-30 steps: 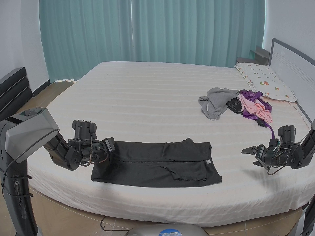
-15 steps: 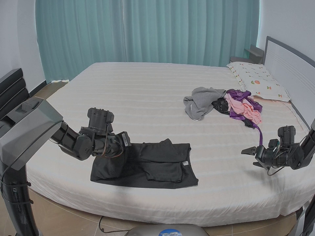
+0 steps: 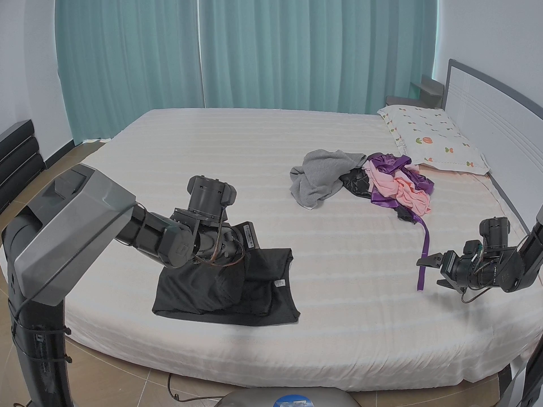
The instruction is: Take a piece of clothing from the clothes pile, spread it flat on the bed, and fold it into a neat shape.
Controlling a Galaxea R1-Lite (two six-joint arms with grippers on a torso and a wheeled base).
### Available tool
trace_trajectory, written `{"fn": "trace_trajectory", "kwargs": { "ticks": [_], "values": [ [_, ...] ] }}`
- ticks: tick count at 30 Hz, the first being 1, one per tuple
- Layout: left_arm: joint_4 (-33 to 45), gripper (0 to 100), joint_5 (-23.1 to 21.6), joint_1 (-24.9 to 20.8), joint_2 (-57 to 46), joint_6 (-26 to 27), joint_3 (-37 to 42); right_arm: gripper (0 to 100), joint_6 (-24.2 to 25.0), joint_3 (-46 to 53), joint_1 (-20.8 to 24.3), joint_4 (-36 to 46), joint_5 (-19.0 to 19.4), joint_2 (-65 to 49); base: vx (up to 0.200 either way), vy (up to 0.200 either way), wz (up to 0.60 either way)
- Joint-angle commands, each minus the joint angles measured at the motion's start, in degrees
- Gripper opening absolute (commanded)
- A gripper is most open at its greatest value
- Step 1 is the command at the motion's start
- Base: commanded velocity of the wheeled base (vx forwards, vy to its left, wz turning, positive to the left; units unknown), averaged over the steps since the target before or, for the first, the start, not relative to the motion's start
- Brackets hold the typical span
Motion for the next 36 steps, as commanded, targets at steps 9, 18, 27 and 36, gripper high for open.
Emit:
{"fn": "trace_trajectory", "kwargs": {
  "ticks": [9,18,27,36],
  "values": [
    [-0.03,0,0.62,-2.28,2.94,-0.19,-1.13,100,-0.02,0.01,-0.01,-0.01,0.01,0.24,0.0,0.0,0.0],
    [0.05,0,0.36,-4.22,3.47,-3.35,-2.09,100,-0.11,0.09,-0.01,-0.01,0.01,0.32,0.0,0.0,0.0],
    [0.58,100,0.45,-5.36,3.82,-4.23,-3.06,100,-0.2,0.09,-0.01,-0.01,0.01,0.5,0.0,0.0,0.0],
    [0.4,100,0.8,-5.1,-0.22,-7.22,0.01,100,-0.28,0.09,0.17,-0.01,0.01,0.59,0.0,0.0,0.0]
  ]
}}
